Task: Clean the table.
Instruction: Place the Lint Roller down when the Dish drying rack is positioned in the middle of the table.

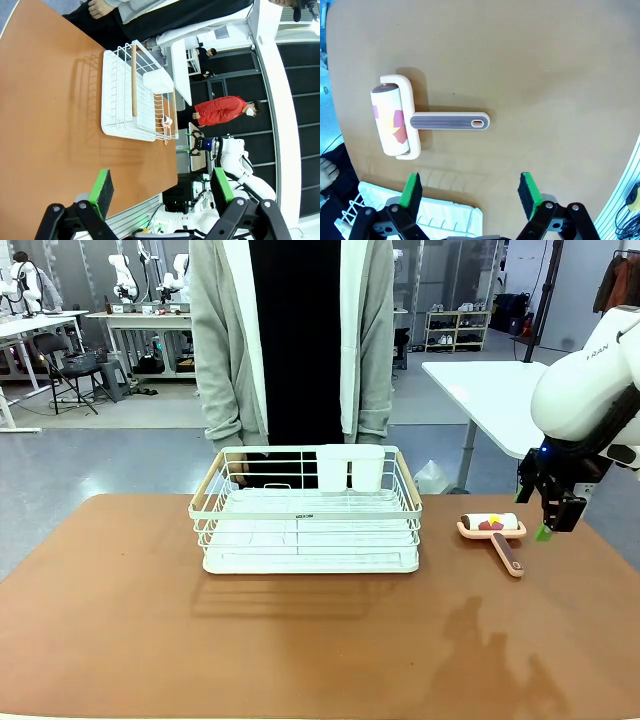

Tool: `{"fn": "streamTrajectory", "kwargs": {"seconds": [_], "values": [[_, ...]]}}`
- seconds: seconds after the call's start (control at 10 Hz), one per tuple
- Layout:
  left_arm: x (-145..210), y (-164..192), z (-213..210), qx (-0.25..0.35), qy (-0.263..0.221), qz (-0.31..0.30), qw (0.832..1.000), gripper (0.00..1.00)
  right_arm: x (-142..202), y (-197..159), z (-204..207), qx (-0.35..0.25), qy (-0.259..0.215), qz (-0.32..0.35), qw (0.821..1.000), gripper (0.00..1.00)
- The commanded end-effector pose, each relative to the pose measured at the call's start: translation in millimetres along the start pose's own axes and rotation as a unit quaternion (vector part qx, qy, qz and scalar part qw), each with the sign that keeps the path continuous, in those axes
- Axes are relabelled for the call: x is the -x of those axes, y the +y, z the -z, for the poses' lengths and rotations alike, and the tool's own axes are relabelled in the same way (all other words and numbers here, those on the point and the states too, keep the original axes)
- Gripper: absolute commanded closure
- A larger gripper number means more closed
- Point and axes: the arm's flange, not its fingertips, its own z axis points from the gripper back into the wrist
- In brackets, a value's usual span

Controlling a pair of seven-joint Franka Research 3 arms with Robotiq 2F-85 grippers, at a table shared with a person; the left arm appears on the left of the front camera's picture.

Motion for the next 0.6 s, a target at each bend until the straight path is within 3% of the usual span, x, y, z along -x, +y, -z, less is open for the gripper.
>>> {"fn": "streamTrajectory", "kwargs": {"seconds": [0.0, 0.5], "values": [[-3.0, 0.3, -2.7, 0.015, -0.006, 0.011, 1.0, 0.0, 2.0, -1.4, 1.0, 0.0, 0.0, -0.003, 1.0, 0.0], [-3.0, 0.3, -2.7, 0.015, -0.006, 0.011, 1.0, 0.0, 2.0, -1.4, 1.0, 0.0, 0.0, -0.003, 1.0, 0.0]]}}
